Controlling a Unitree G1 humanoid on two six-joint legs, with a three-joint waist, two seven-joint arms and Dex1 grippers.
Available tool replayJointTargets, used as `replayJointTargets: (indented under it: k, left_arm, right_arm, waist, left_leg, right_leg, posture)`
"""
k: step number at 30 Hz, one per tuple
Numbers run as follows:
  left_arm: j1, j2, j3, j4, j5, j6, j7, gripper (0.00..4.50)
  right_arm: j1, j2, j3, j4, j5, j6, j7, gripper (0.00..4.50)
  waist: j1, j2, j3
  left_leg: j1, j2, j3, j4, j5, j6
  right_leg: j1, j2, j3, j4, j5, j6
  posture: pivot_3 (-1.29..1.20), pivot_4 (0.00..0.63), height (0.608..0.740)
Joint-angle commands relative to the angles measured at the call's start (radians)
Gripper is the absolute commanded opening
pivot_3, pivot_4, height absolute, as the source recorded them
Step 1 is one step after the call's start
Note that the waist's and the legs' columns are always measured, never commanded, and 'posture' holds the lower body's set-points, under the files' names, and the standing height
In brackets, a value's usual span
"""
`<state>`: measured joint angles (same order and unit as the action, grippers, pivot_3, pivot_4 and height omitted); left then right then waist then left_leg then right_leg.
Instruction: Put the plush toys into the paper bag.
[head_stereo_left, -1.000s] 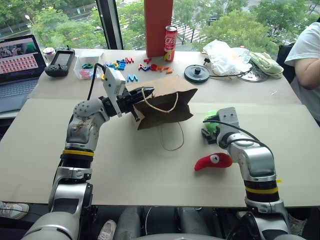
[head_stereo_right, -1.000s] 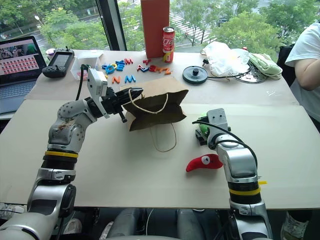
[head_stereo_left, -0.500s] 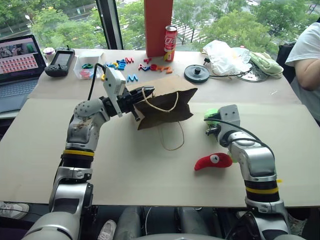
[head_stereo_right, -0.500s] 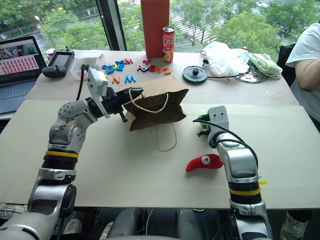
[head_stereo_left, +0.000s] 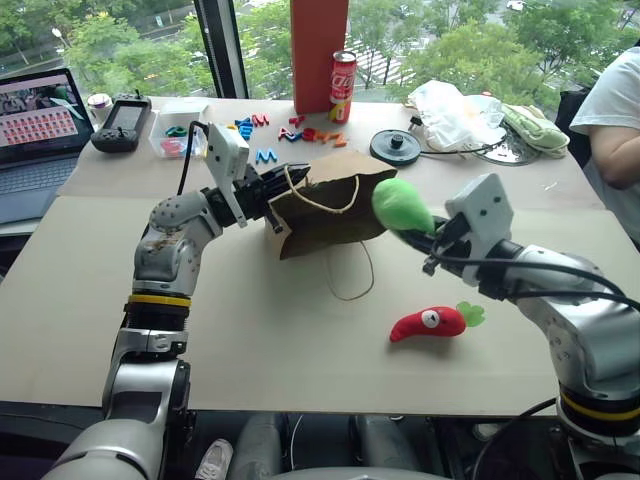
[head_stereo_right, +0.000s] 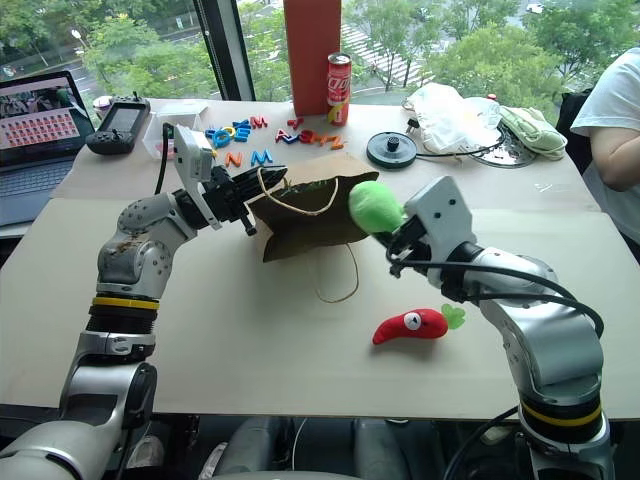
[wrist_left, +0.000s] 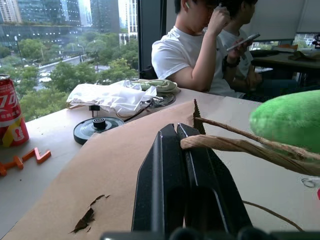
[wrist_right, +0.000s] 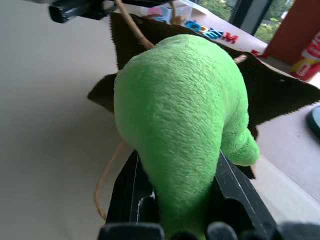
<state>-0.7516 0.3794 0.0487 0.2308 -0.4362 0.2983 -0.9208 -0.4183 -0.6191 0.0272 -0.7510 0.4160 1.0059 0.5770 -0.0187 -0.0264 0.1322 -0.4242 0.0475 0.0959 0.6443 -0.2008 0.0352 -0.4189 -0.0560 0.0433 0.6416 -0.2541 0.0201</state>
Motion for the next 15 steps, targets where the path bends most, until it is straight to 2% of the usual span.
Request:
replayJointTargets:
  k: [1,8,15]
  left_arm:
    - [-0.029,-0.001,0.013,-0.051,-0.028,0.019,0.0,0.0]
    - [-0.021,0.001,0.011,-0.08,-0.036,0.042,-0.001,0.0]
    - [-0.026,0.006,0.014,-0.072,-0.039,0.046,-0.004,0.0]
  right_arm:
    - [-0.06,-0.014,0.115,0.014,-0.052,-0.019,-0.024,1.05]
    - [-0.163,-0.028,0.262,0.197,-0.231,-0.083,-0.099,1.05]
    - [-0.179,-0.055,0.305,0.281,-0.328,-0.18,-0.075,1.05]
  waist:
    - [0.002,0.0,0.0]
    - [0.008,0.0,0.0]
    - [0.008,0.0,0.0]
  left_leg:
    - [0.0,0.0,0.0,0.0,0.0,0.0]
    - [-0.001,-0.001,0.0,0.001,0.0,0.0]
    - [-0.002,-0.001,0.0,0.0,0.0,0.0]
  right_leg:
    - [0.0,0.0,0.0,0.0,0.0,0.0]
    - [-0.001,-0.001,-0.001,0.0,0.0,0.0]
    - [-0.001,-0.001,-0.001,-0.001,0.0,0.0]
  posture:
    - [0.0,0.15,0.739]
    - [0.0,0.15,0.739]
    - [0.0,0.15,0.739]
